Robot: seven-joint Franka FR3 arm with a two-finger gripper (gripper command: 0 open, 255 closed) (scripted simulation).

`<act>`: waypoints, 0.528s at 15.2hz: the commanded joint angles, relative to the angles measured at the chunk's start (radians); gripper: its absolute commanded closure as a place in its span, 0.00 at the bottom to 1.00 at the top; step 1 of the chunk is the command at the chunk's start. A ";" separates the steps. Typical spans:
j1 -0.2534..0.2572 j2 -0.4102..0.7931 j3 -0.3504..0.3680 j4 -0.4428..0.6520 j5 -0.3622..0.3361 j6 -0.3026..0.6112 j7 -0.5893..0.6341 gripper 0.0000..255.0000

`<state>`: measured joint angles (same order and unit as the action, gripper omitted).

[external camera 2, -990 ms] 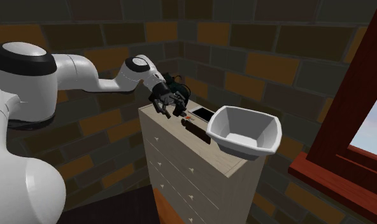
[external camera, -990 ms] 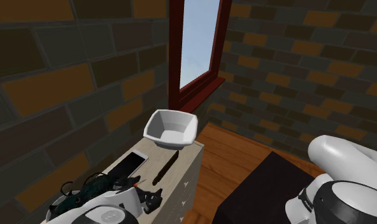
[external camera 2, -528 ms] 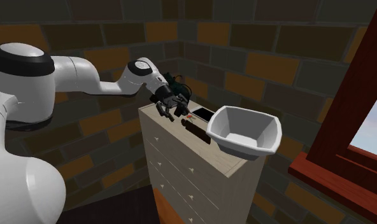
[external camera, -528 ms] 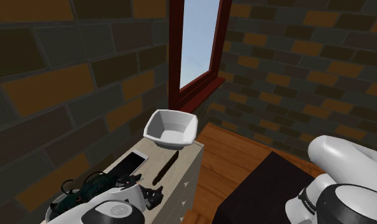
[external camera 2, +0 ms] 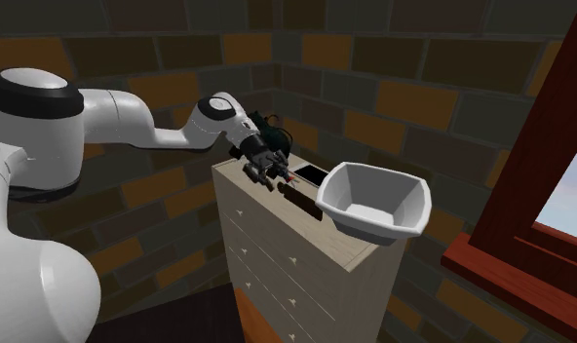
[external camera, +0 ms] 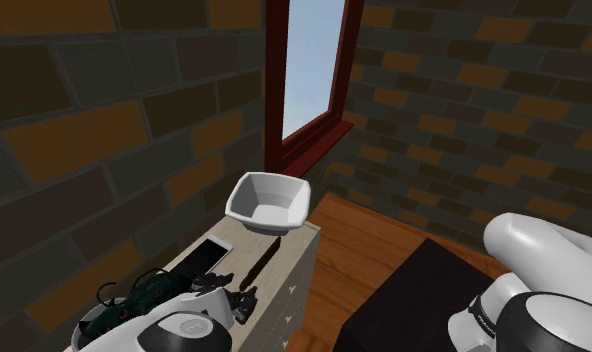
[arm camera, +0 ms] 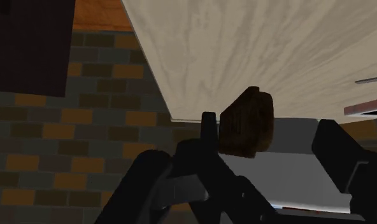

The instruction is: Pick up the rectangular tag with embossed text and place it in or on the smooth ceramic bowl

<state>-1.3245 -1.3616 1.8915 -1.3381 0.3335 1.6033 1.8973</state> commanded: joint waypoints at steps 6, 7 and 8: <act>-0.001 -0.006 0.008 -0.009 0.002 -0.002 0.000 1.00; -0.001 -0.006 0.008 -0.010 0.002 -0.002 0.000 1.00; -0.001 -0.006 0.008 -0.009 0.002 -0.003 0.000 1.00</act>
<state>-1.3252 -1.3671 1.8979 -1.3468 0.3343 1.6002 1.8973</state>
